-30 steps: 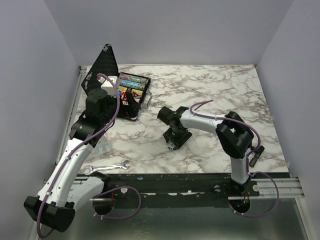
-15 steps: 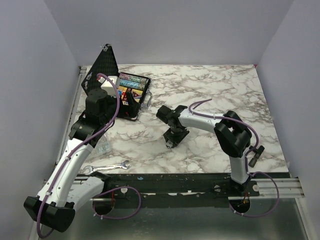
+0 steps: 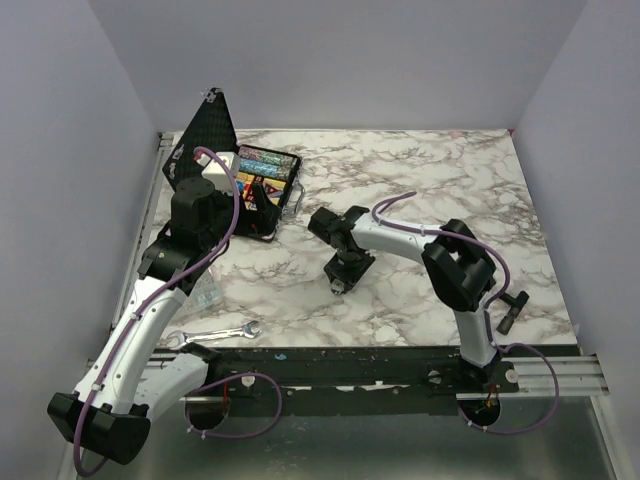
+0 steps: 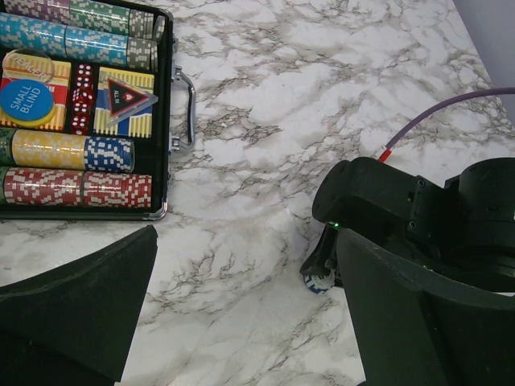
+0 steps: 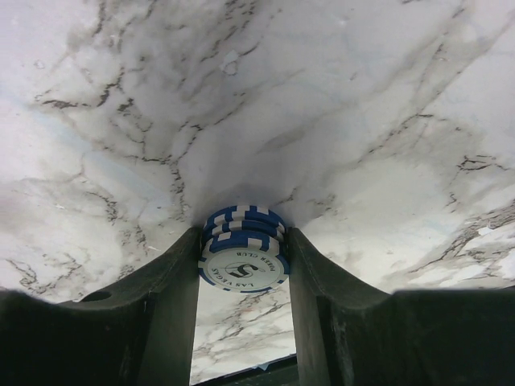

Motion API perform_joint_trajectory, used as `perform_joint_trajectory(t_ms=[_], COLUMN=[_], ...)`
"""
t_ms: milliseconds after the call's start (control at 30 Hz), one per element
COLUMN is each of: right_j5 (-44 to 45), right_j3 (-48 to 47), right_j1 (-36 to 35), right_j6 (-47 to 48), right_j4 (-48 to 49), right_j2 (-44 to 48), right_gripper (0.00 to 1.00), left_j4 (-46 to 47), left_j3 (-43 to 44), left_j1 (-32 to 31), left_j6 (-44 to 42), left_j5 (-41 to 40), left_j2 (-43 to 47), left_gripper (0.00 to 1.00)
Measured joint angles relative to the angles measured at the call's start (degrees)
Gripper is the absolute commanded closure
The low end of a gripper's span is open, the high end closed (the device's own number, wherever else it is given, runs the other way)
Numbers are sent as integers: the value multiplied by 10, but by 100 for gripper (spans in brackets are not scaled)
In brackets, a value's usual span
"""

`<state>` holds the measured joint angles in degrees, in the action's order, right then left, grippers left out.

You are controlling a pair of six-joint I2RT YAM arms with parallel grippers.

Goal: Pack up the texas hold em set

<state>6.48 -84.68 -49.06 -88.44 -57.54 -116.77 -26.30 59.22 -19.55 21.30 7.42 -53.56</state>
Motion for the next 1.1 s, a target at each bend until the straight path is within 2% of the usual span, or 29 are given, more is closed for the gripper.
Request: perform_joint_trajectory(t_ms=[200,633,1000,1100], right_j5=[6,6,21,24], right_j3=[-24,0,-23,-44], right_j1=[0,0,0,0], right_j6=[7,17,98,127], right_j4=[-11,-5,7,6], right_j2=[-9,28,47,48], right_gripper=[99,99,99,99], left_j4=[0,0,3,33], left_j3=[0,0,-2,-32], left_j1=[0,0,0,0], left_j6=[0,2,18,52], left_j5=[1,2,50,81], left_j2=[0,0,-14,-5], left_gripper=[9,9,7,12])
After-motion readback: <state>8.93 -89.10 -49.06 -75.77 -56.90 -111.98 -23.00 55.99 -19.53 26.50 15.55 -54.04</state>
